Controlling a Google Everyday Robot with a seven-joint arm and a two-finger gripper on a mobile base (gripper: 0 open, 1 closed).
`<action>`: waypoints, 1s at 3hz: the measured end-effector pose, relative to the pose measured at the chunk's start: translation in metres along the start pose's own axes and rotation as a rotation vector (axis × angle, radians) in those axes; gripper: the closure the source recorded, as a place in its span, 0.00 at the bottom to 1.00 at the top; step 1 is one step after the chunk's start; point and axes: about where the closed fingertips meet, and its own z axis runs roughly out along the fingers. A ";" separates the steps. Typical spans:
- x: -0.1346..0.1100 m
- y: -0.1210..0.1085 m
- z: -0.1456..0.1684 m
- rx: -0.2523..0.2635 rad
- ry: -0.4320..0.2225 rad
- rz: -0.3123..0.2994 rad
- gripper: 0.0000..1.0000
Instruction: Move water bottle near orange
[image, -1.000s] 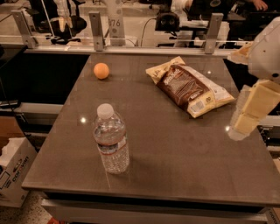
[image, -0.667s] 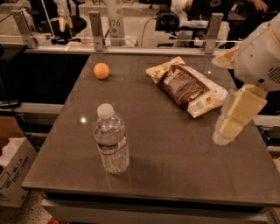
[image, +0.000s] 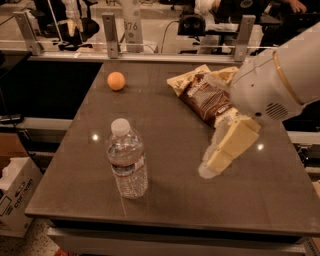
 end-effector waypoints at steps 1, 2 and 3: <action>-0.024 0.008 0.028 -0.028 -0.112 -0.016 0.00; -0.043 0.017 0.051 -0.072 -0.192 -0.023 0.00; -0.060 0.030 0.074 -0.134 -0.247 -0.030 0.00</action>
Offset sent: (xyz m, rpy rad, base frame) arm -0.0036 0.1019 -0.0259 0.2798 0.0439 0.1603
